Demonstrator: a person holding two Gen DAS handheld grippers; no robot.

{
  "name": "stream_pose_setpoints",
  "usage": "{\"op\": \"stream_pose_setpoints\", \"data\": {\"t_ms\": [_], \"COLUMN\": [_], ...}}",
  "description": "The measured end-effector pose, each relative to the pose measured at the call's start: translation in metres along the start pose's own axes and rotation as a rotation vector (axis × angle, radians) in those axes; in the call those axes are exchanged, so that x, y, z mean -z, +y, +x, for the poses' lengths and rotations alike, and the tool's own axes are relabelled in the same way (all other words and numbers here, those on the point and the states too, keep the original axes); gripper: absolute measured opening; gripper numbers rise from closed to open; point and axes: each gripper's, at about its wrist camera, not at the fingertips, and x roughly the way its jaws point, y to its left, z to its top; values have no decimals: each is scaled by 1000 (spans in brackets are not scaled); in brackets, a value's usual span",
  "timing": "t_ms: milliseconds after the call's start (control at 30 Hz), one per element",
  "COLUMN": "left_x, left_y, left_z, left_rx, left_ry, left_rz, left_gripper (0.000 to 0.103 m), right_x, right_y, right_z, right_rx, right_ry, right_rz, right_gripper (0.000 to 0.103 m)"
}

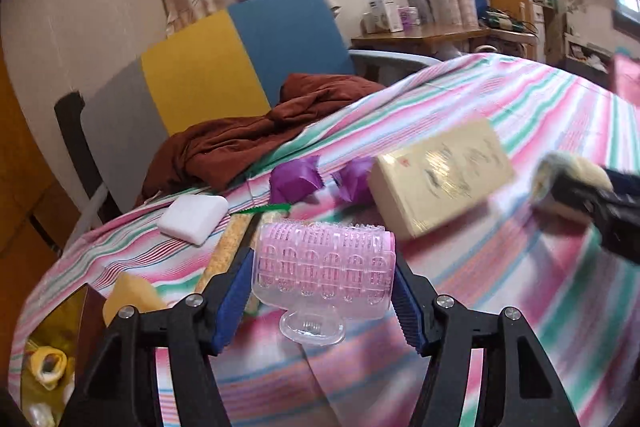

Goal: Organize objects
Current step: 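Grasp the pink hair roller with the left tool while the right tool holds the cream sock, then carry the cream sock and pink roller over the gold tray and open both tools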

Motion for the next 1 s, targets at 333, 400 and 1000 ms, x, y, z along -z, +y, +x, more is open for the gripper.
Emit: {"op": "stream_pose_setpoints", "data": {"t_ms": [333, 400, 1000], "left_x": [24, 30, 63], "left_y": [11, 16, 45], "left_z": [-26, -28, -55], "left_rx": [27, 38, 63], "left_ry": [-22, -9, 21], "left_rz": [-62, -89, -238], "left_gripper": [65, 65, 65], "right_x": [1, 1, 15], "right_y": [4, 6, 24], "right_z": [-2, -3, -43], "right_rx": [23, 31, -54], "right_ry": [-5, -7, 17], "right_rz": [-23, -31, -6], "right_gripper": [59, 59, 58]}}
